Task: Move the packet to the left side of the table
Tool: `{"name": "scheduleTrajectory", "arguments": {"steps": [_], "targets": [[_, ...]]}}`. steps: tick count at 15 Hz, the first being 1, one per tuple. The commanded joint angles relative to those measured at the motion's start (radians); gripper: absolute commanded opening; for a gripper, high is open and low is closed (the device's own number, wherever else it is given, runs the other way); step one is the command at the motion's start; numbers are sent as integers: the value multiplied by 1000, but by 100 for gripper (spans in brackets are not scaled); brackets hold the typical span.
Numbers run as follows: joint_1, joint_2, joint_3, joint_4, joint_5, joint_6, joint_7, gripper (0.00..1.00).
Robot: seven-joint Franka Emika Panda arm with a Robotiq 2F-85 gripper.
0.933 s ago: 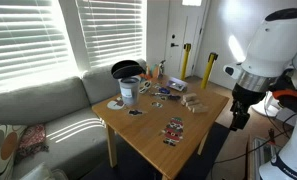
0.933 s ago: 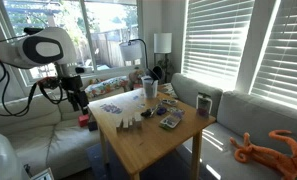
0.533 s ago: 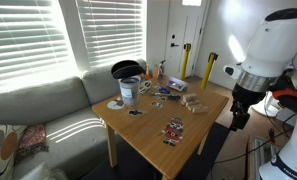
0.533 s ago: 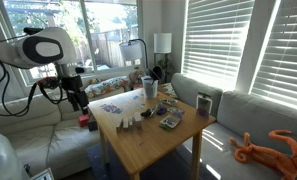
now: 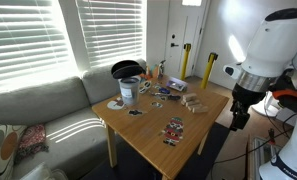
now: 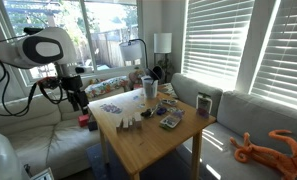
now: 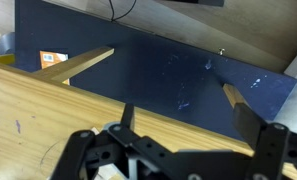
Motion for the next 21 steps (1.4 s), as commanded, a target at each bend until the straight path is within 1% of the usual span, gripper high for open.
{"name": "scheduleTrajectory", "arguments": {"steps": [1, 12, 13, 14, 17, 18, 21], "targets": [[7, 2, -6, 2, -5, -1, 5, 100], [7, 2, -6, 2, -5, -1, 5, 100], [-11, -7, 2, -9, -33, 28, 18, 100], [-56, -8, -2, -11, -75, 53, 49, 100], [-163, -4, -80, -6, -169, 134, 82, 100], [-197, 16, -106, 9, -176, 154, 95, 100], [-274, 79, -196, 55, -136, 250, 99, 100]]}}
